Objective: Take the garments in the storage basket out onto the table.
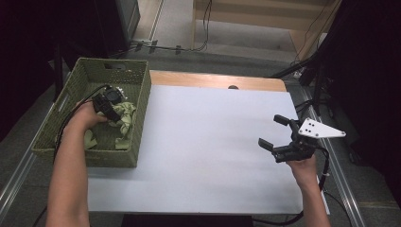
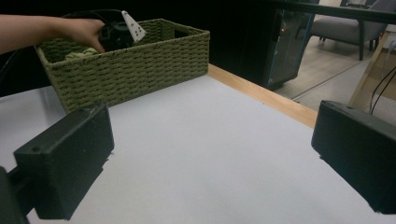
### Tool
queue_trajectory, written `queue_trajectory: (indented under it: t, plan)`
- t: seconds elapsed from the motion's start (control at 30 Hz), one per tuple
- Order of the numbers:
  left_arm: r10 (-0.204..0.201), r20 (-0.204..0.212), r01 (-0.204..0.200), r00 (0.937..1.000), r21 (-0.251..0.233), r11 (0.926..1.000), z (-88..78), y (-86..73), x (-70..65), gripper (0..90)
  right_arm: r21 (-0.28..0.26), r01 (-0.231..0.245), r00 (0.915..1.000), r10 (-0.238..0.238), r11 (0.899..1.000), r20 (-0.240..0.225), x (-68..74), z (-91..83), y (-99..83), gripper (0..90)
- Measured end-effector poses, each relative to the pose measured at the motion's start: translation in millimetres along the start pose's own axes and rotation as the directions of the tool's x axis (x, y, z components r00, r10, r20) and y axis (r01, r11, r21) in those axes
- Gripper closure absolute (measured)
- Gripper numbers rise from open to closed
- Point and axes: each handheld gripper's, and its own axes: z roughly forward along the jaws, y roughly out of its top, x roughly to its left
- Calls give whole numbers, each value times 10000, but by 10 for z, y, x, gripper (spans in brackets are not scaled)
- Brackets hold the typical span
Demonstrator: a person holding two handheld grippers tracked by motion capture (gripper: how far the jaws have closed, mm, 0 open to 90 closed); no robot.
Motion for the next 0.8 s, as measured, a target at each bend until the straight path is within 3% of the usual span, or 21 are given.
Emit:
queue_trajectory:
  t: [0.1, 0.27, 0.5, 0.6, 0.8]
  plan:
    - [57, -69, -56, 10000, 86, 9999, -11, 8, -13, 607, 17, 17, 10000, -17, 10000, -20, 5, 11, -1, 0]
    - [772, -380, -772, 9963, 29, 9970, -32, 0, -74, 667, -9, 40, 10000, -41, 10000, -31, 6, 8, 1, 0]
    - [1516, -137, -1518, 9883, -185, 9882, -101, -15, -114, 675, -28, -33, 10000, 33, 10000, 35, -19, -12, -4, 0]
    - [1841, 40, -1838, 9829, -452, 9819, -148, -26, -147, 676, -37, -41, 10000, 41, 10000, 32, -19, -13, -3, 0]
    - [2616, 39, -2601, 9652, -935, 9610, -287, -73, -213, 676, -34, -18, 10000, 18, 10000, 22, -15, -14, -2, 0]
